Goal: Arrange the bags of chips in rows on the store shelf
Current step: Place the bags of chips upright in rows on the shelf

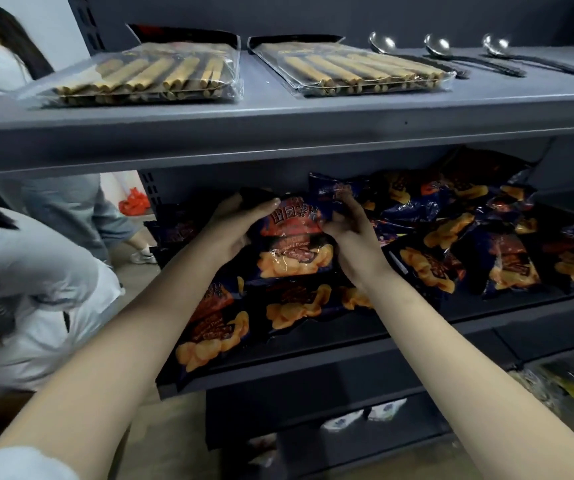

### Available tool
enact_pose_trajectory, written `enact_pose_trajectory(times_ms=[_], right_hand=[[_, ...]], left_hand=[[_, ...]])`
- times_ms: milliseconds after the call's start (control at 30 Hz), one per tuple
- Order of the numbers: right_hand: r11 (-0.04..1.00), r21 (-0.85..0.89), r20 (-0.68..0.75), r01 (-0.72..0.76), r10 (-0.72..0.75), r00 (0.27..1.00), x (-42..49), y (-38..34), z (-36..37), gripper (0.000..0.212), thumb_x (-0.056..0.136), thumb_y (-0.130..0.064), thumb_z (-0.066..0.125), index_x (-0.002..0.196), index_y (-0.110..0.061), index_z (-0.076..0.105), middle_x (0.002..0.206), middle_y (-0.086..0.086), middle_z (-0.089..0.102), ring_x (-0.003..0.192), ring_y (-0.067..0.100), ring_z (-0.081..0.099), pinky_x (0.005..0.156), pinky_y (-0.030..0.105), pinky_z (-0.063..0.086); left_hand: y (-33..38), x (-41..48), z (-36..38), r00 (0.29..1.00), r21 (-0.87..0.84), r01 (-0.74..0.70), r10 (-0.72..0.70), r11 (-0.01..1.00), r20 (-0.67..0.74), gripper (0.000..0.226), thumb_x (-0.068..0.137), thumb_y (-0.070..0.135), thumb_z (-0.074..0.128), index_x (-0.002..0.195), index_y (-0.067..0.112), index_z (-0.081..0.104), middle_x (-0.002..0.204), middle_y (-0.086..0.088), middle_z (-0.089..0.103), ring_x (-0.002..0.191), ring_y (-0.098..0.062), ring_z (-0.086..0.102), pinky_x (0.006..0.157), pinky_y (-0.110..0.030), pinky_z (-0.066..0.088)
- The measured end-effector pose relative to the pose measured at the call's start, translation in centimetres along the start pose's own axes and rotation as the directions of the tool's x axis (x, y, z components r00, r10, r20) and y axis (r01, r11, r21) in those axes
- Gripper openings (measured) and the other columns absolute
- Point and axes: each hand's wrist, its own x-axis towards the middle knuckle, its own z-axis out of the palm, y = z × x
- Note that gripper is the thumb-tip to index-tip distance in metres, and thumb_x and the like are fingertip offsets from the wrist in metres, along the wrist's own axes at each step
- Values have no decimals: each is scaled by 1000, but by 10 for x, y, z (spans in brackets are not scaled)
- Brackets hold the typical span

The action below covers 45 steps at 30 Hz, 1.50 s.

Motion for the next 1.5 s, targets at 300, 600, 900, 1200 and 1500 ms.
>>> enact_pose_trajectory(times_ms=[300, 600, 900, 1200, 1500], right_hand=[[994, -84, 38, -67, 71, 997, -21, -2, -8, 36, 82, -20, 70, 116, -25, 59, 115, -1, 67, 112, 20, 59, 104, 49, 41], [995, -92, 37, 28, -24, 999, -23, 0, -5, 26, 82, -8, 68, 104, -22, 63, 112, 6, 68, 111, 24, 61, 103, 50, 42], [994, -100, 60, 48, -42, 997, -18, -5, 3, 24, 84, -7, 66, 104, -19, 63, 111, 6, 68, 109, 22, 62, 101, 45, 45], [972, -229, 115, -57, 86, 990, 24, -36, 15, 19, 85, -9, 66, 103, -9, 59, 102, 8, 68, 92, 17, 66, 81, 32, 55], [916, -399, 34, -46, 65, 997, 83, -30, 17, 41, 77, -1, 72, 115, -4, 59, 114, 13, 66, 107, 26, 62, 99, 45, 46]], left_hand=[[-15, -27, 9, 994, -20, -28, 30, 999, 105, 21, 83, 11, 65, 104, 16, 63, 104, -5, 70, 100, -22, 65, 89, -43, 52], [-19, -31, 7, 995, -10, -43, 44, 999, 85, 16, 85, 7, 63, 100, 14, 64, 103, -8, 67, 102, -26, 63, 92, -45, 50], [-16, -27, 2, 994, -24, -86, 87, 996, 68, 25, 86, 8, 63, 110, 10, 62, 114, -12, 65, 106, -26, 62, 89, -43, 52], [19, 7, -9, 997, 88, -76, 76, 993, 9, 16, 83, 7, 67, 96, 14, 61, 97, -5, 67, 91, -18, 64, 73, -33, 55], [15, 49, -9, 983, 237, -115, 145, 965, -112, 27, 79, 8, 72, 102, 15, 60, 99, -5, 64, 100, -23, 62, 90, -44, 51]])
